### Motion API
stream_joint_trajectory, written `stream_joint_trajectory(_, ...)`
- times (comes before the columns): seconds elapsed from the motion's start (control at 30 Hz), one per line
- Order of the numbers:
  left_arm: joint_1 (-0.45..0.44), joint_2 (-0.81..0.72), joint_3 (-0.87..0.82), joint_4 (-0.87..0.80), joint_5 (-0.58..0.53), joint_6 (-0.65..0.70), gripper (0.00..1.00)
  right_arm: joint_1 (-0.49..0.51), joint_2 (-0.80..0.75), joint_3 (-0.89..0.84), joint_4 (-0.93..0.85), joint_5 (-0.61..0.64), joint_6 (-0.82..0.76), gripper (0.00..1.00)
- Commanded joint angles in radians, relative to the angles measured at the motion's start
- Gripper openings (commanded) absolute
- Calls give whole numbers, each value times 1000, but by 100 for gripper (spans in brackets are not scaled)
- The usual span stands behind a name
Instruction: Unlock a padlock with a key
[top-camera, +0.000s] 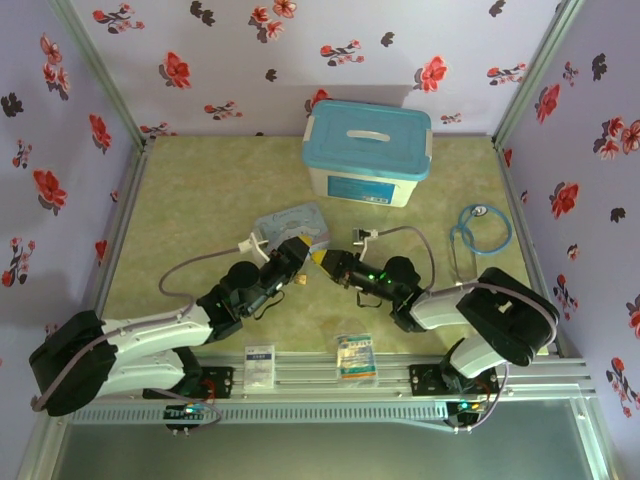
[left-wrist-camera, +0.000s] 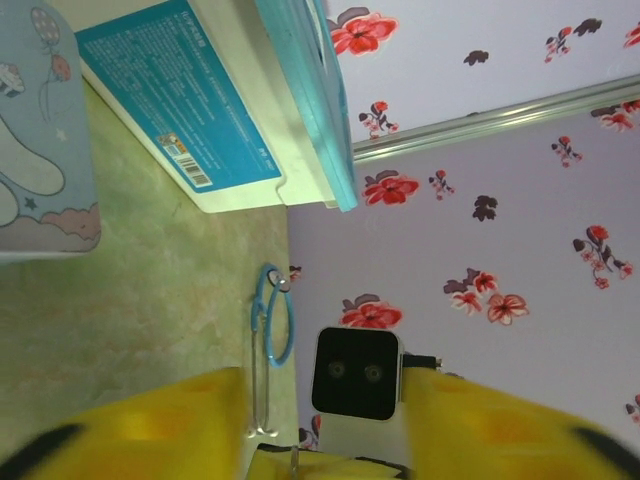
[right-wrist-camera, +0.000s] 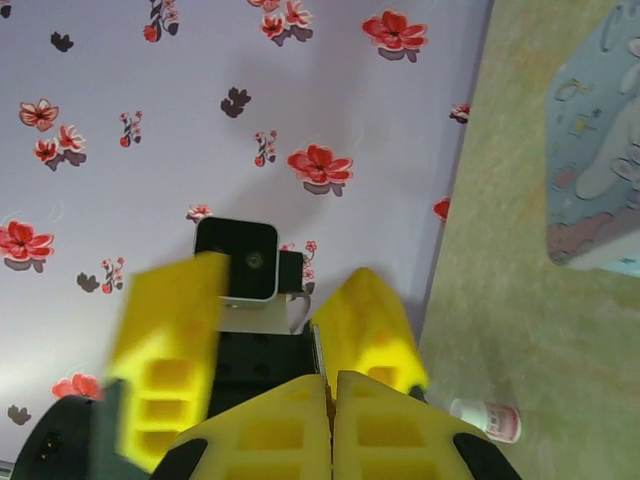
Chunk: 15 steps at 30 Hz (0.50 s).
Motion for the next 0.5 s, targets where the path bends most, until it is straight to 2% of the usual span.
stream_joint_trajectory(0.0,23,-60,1,-73,-15,33,71,-16,-24,-29,27,2,-15,0)
stream_joint_trajectory(0.07,33,-104,6,-162,-38,49,76,-28,-24,-51,28,-1,-14,0)
stream_joint_trajectory(0.2,43,-144,68,-417,-62,146,75,-50,-38,-56,-63,-42,-40,0)
stream_joint_trajectory(0.27,42,-118,145,-606,-52,248,74,-59,-77,-30,-247,-77,-93,0)
stream_joint_trajectory(0.33,48,-76,190,-710,-22,304,74,-60,-150,-1,-454,-83,-177,0)
stream_joint_trajectory(0.47,50,-27,185,-743,21,338,72,-60,-369,91,-1024,20,-386,0)
